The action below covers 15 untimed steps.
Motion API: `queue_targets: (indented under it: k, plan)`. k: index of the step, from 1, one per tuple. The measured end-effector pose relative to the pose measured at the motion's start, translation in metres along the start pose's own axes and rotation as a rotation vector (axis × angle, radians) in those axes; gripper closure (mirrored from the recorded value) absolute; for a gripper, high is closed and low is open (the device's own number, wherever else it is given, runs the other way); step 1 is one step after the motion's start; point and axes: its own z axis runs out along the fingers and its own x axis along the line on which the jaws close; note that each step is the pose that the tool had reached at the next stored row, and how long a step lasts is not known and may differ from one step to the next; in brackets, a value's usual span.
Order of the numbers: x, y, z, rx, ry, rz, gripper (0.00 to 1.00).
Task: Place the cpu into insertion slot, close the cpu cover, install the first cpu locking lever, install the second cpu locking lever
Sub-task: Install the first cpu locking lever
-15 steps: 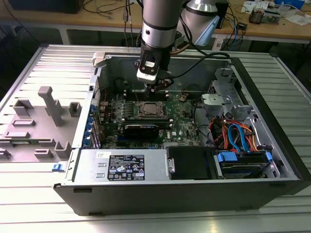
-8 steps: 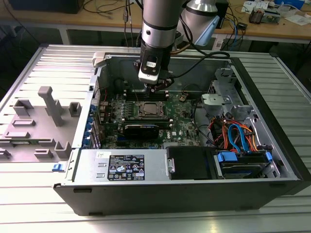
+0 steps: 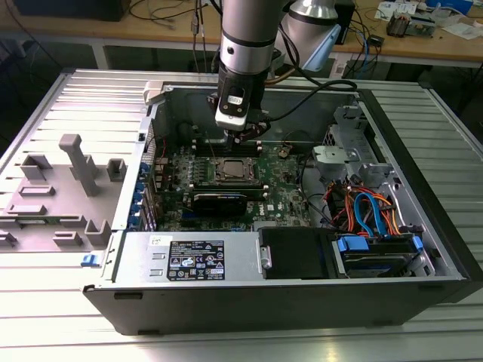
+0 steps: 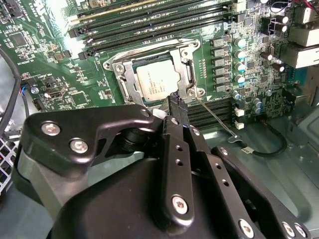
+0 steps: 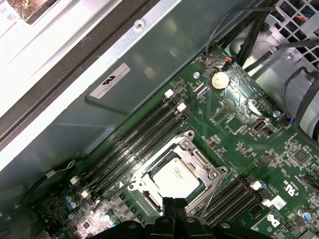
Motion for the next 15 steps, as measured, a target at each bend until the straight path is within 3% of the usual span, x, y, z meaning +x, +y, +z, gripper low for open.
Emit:
queue_targets:
  k: [15]
  plan:
    - [0.0000, 0.0000, 0.0000, 0.0008, 0.0001, -0.010, 0.89]
